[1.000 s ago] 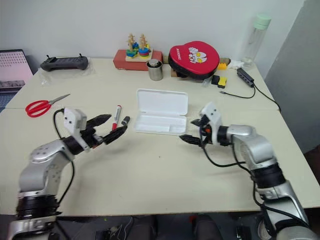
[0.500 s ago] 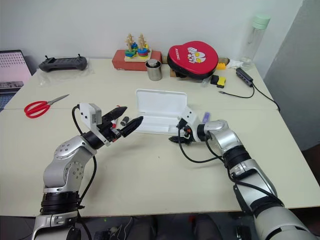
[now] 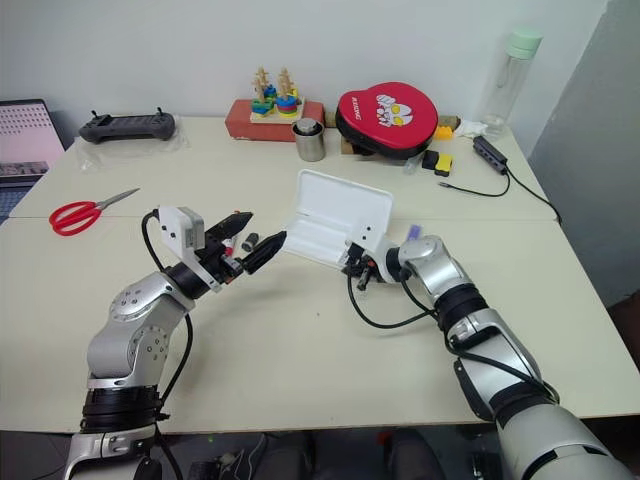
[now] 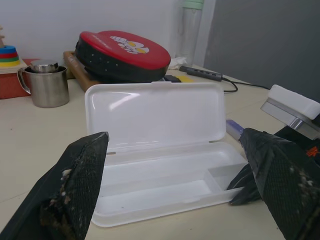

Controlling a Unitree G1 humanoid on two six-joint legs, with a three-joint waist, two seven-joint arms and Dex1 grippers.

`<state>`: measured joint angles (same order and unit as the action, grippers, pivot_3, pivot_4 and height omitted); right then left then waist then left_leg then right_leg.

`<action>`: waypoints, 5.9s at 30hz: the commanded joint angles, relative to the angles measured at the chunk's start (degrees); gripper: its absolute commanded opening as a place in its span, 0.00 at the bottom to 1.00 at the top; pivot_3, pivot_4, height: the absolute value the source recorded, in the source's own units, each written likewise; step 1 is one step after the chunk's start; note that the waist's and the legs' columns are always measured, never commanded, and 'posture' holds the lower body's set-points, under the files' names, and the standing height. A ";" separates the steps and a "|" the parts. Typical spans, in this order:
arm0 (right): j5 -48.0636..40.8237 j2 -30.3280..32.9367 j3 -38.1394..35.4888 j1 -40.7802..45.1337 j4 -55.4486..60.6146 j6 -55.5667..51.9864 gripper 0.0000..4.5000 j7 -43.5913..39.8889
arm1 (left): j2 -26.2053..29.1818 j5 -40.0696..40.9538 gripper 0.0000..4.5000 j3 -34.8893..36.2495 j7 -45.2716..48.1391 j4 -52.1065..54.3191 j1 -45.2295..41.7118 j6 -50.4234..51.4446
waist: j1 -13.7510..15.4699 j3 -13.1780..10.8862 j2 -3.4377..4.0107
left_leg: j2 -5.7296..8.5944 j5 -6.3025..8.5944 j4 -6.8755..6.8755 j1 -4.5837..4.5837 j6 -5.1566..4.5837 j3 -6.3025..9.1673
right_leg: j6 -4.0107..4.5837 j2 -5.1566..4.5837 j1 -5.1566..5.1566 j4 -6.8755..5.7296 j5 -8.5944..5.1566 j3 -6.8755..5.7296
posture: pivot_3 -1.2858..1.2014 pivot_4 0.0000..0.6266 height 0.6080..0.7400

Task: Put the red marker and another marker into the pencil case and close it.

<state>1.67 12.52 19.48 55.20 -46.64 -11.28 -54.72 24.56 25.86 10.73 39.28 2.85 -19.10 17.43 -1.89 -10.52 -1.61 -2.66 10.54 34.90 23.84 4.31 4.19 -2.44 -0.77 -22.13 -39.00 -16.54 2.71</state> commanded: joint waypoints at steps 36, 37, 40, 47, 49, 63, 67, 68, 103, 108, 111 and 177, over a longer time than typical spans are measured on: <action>-24.26 8.76 -8.18 -15.89 57.63 -23.65 0.81 -13.67 | 1.77 -10.48 1.00 1.34 -19.34 -14.67 -3.21 7.42 | 0.21 -0.03 0.03 | 0.01 -0.02 0.01 0.03 0.03 0.13 | -0.03 0.01 0.02 0.01 -0.01 -0.11 | 0.52 0.24 1.00; -25.41 8.75 -8.94 -15.48 58.41 -25.00 0.86 -13.06 | 1.64 -10.85 1.00 1.27 -19.71 -15.50 -3.64 7.69 | 0.20 -0.01 0.01 | 0.01 -0.02 0.02 0.03 0.03 0.14 | -0.03 0.01 0.03 0.01 -0.01 -0.11 | 0.52 0.24 1.00; -26.01 7.77 -13.00 -12.53 56.52 -26.50 0.98 -6.81 | 1.23 -12.03 1.00 0.25 -19.85 -18.27 -5.20 7.16 | 0.17 0.02 -0.04 | 0.01 -0.02 0.03 -0.01 0.03 0.14 | -0.03 0.01 0.07 0.03 -0.01 -0.11 | 0.52 0.24 1.00; -23.74 8.04 -15.65 -9.17 50.63 -24.80 1.00 1.47 | 0.48 -13.53 0.92 0.31 -21.82 -25.90 -10.09 6.56 | 0.26 0.01 -0.03 | 0.04 -0.02 0.02 0.00 0.03 0.14 | -0.02 0.00 0.05 0.01 -0.01 -0.11 | 0.52 0.24 1.00; -24.05 8.20 -15.54 -8.99 50.62 -24.90 1.00 1.92 | 0.82 -13.75 0.84 0.54 -21.04 -29.58 -11.59 4.71 | 0.24 0.01 -0.02 | 0.04 -0.02 0.01 0.00 0.03 0.13 | -0.02 0.00 0.05 0.02 -0.01 -0.11 | 0.52 0.24 1.00; -24.41 7.16 -15.11 -6.49 48.50 -24.02 1.00 5.46 | -0.39 -13.86 0.23 2.00 -22.93 -33.66 -13.07 1.61 | 0.26 0.01 -0.01 | 0.05 -0.02 0.00 0.01 0.03 0.14 | -0.02 -0.01 0.05 0.01 -0.01 -0.12 | 0.52 0.24 1.00; -24.96 7.02 -15.34 -5.97 48.60 -23.80 1.00 4.88 | -1.11 -13.82 0.09 3.14 -25.24 -32.55 -12.74 0.97 | 0.24 0.01 -0.01 | 0.05 -0.02 -0.01 0.01 0.03 0.14 | -0.02 -0.01 0.05 0.01 -0.01 -0.12 | 0.52 0.24 1.00; -25.16 7.01 -15.42 -5.91 48.67 -23.81 1.00 4.75 | -1.25 -13.76 0.09 3.55 -25.98 -32.22 -12.70 0.74 | 0.24 0.01 -0.01 | 0.05 -0.02 -0.01 0.01 0.03 0.14 | -0.02 -0.01 0.05 0.01 -0.01 -0.12 | 0.52 0.24 1.00; -41.24 28.05 -24.63 -24.02 70.11 -35.11 1.00 0.49 | 21.57 -17.96 0.09 -26.73 48.02 -24.42 -27.15 -15.78 | 0.09 -0.16 0.23 | -0.04 0.00 -0.14 0.26 -0.04 0.07 | -0.03 0.10 -0.16 0.11 -0.35 -0.09 | 0.52 0.24 1.00; -41.98 28.39 -24.94 -25.19 71.48 -35.65 1.00 1.98 | 20.99 -20.83 0.09 -27.63 47.27 -25.03 -26.42 -15.35 | -0.01 -0.16 0.23 | -0.05 0.00 -0.12 0.22 -0.04 0.08 | -0.04 0.10 -0.16 0.06 -0.36 -0.08 | 0.52 0.24 1.00; -42.35 28.38 -24.42 -26.02 71.97 -35.59 1.00 2.51 | 20.36 -20.82 0.32 -26.97 46.87 -24.98 -26.39 -14.26 | 0.04 -0.15 0.23 | -0.05 0.00 -0.10 0.22 -0.04 0.09 | -0.05 0.10 -0.15 0.06 -0.36 -0.08 | 0.52 0.24 1.00; -32.51 13.75 -14.99 -17.96 59.10 -34.80 0.25 9.01 | 21.74 2.00 1.00 -1.73 27.08 0.96 -6.33 4.28 | -1.73 -0.17 0.31 | -0.08 0.00 -0.32 0.03 -0.05 0.14 | 0.30 0.13 -0.07 0.03 -0.22 -0.12 | 0.52 0.24 1.00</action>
<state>-28.23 24.44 0.50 37.08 8.22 -43.91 -38.68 43.23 28.17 7.39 62.35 2.48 -27.74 23.77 -3.62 -10.69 -1.30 -2.75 10.54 34.54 23.88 4.26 4.36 -2.12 -0.64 -22.20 -38.96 -16.78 2.56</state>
